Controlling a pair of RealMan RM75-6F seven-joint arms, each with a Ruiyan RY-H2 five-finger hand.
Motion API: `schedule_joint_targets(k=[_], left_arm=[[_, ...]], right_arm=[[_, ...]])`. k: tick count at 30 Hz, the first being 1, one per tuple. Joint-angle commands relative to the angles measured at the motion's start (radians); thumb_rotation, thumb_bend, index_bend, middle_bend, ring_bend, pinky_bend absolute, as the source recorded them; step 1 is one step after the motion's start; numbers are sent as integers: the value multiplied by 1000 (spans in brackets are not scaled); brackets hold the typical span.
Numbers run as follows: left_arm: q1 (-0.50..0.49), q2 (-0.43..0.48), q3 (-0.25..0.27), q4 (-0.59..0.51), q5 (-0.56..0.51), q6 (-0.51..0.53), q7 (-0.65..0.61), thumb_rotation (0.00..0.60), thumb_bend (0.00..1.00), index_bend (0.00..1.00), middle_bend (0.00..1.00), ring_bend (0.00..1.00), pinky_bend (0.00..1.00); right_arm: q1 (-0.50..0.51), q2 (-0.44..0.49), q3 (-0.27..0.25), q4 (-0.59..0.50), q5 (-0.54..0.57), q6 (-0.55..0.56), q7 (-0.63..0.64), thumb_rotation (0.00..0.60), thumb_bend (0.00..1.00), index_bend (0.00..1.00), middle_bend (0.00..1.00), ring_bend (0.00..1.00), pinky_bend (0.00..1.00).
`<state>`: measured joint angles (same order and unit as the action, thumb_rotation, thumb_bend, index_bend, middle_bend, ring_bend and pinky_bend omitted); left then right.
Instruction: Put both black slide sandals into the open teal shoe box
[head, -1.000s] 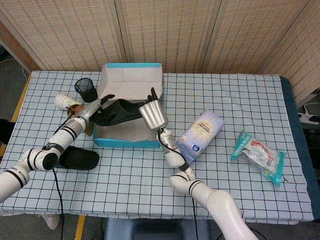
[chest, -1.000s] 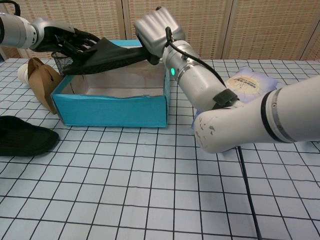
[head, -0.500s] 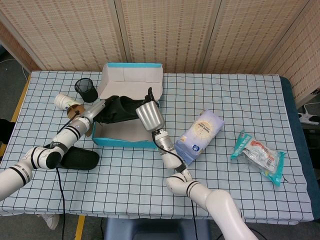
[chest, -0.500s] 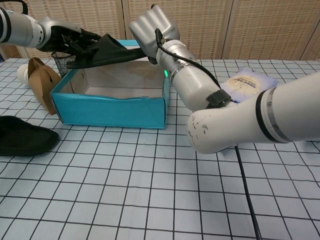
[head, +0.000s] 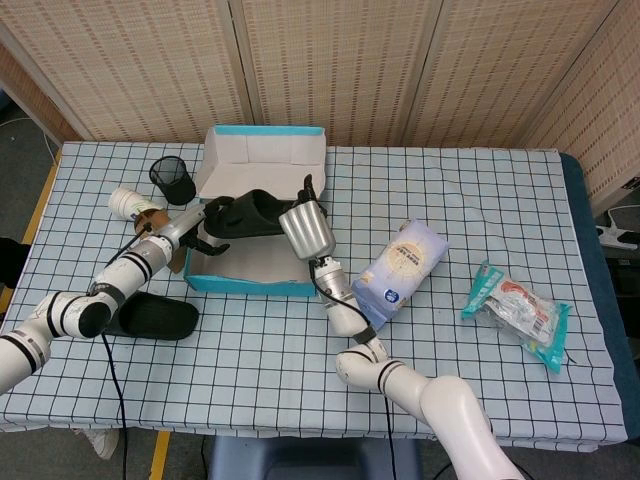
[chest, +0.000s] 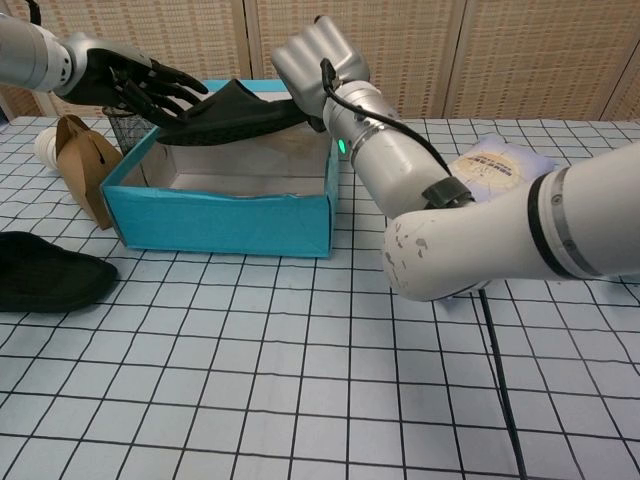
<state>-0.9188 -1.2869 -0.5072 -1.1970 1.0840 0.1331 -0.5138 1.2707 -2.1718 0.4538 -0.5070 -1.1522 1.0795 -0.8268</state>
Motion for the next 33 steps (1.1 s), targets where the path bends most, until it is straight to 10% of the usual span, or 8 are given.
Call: schedule_joint_targets(k=[1,15,33], left_arm=[[7,5,-8,-3,2,22,-3,600,376,0,0,0,0],[21,15,-9,4,-17,36,-29,600,376,0,0,0,0],[44,40,5,-38,19,56,-40,600,376,0,0,0,0]], right_arm=[[-16,25,-10,-49,-12,-1,59,600,460,974,670,385,173],[-116,211,-22,-385,98,-141,11,600,460,975,671,384,173],[6,147,74,-288,392,-285,-78,600,460,974,671,373,173]])
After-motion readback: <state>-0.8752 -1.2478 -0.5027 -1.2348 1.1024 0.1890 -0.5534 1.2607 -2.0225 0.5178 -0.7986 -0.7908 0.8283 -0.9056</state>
